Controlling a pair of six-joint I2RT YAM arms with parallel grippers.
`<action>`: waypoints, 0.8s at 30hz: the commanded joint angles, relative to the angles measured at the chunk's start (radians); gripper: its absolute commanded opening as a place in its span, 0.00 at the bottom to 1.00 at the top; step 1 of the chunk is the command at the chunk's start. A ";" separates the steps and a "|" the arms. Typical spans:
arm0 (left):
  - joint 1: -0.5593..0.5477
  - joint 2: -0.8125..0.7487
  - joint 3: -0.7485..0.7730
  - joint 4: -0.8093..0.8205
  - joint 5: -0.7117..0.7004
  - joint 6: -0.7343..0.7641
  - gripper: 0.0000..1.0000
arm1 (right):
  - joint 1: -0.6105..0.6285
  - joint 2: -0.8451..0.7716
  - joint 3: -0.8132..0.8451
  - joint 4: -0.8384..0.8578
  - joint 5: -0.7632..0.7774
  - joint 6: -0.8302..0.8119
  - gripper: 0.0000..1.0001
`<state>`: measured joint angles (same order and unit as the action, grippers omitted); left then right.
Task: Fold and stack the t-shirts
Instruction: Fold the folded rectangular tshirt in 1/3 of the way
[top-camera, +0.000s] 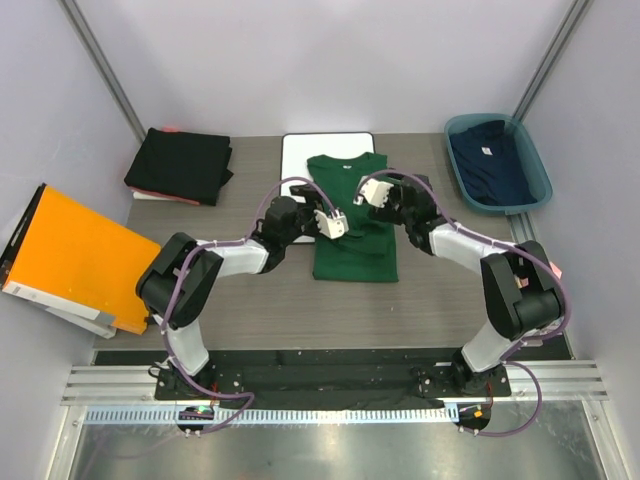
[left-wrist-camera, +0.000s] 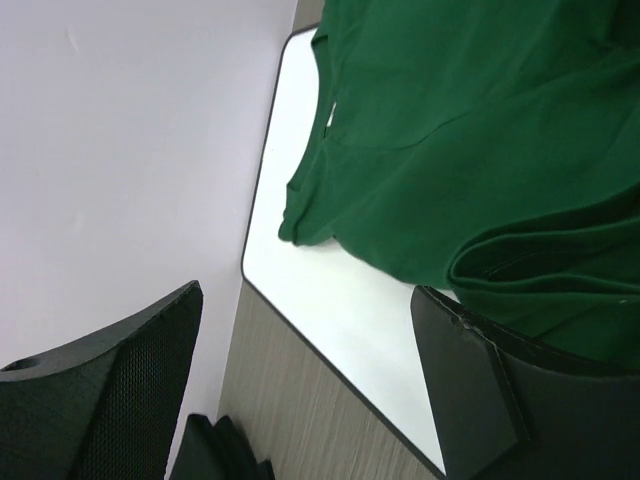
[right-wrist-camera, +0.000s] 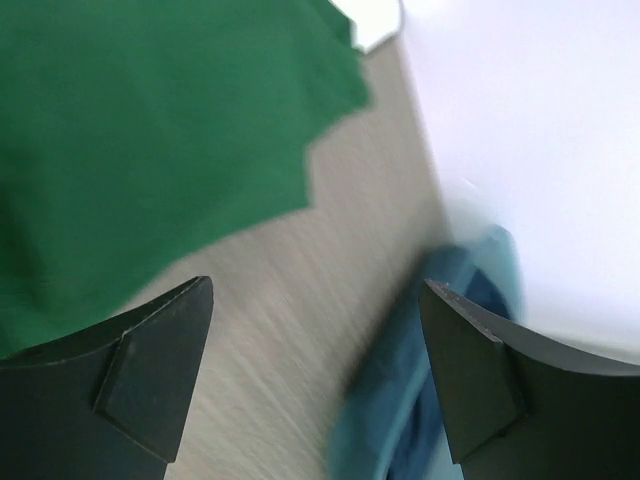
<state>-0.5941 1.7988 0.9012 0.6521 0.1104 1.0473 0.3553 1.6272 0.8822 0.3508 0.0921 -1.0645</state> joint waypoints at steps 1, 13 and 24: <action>0.000 0.004 0.024 0.092 -0.103 0.005 0.85 | -0.012 -0.089 0.153 -0.486 -0.373 0.104 0.89; -0.033 -0.274 -0.156 -0.109 -0.019 -0.001 0.86 | 0.072 -0.024 0.189 -0.766 -0.591 0.084 0.87; -0.150 -0.337 -0.226 -0.207 0.109 -0.073 0.85 | 0.105 0.042 0.166 -0.624 -0.520 0.089 0.82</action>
<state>-0.6994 1.4570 0.7094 0.4473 0.1684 1.0031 0.4538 1.6547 1.0386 -0.3725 -0.4507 -0.9905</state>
